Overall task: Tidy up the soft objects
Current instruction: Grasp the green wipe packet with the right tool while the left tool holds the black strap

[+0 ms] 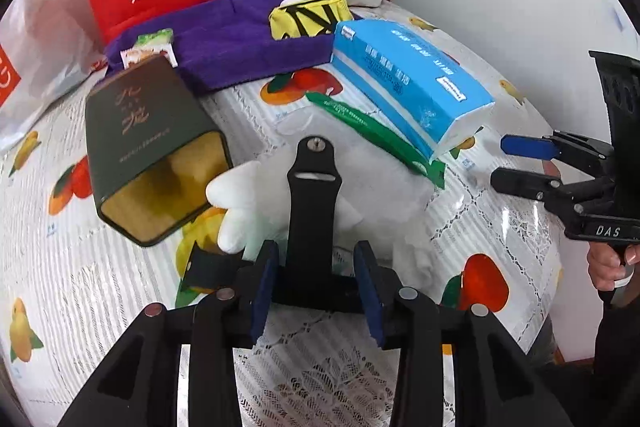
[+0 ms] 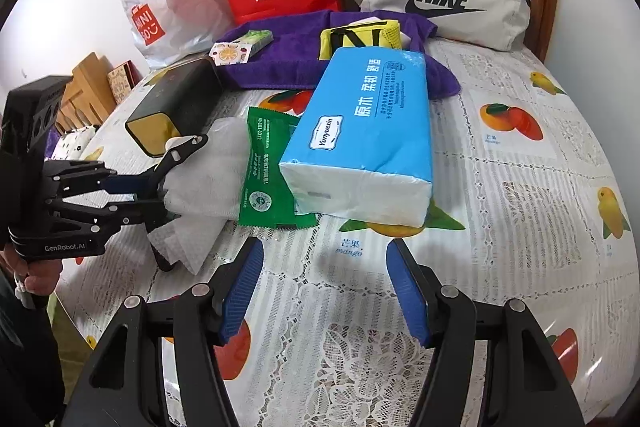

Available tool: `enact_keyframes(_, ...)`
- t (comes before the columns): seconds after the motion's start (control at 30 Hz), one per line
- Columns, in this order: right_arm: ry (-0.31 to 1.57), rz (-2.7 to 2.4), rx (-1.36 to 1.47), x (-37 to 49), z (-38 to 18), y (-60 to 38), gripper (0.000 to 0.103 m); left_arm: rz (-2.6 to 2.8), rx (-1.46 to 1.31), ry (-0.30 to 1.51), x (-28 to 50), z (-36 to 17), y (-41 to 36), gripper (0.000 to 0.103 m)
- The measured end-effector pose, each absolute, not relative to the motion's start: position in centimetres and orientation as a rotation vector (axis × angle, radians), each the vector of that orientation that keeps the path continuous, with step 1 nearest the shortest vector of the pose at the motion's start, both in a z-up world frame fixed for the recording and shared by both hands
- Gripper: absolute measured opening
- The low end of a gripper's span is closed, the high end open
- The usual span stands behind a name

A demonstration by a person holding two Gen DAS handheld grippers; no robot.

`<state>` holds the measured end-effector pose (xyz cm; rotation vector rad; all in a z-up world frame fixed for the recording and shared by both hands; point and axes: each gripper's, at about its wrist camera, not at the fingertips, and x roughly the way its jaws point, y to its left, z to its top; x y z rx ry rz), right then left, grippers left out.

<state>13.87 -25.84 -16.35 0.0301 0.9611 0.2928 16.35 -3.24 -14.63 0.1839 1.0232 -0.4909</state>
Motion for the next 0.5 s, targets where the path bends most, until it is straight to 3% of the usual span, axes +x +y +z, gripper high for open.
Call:
enact_keyframes(0.03,0.962,0.295,0.027,13.8,-16.4,-25.7,0.063,-0.495,0.185,1.023,16.4,-14.6,-3.3,0.034)
enact_keyframes(0.07,0.962,0.297,0.025,13.8,-16.4,-25.7,0.063,-0.492,0.185,1.028,16.5,-14.7,-3.4,0.021)
enact_keyframes(0.5,0.962,0.317,0.017,13.3,-16.4,-25.0,0.063,-0.461,0.01,0.923,14.4,-11.7,0.7,0.021)
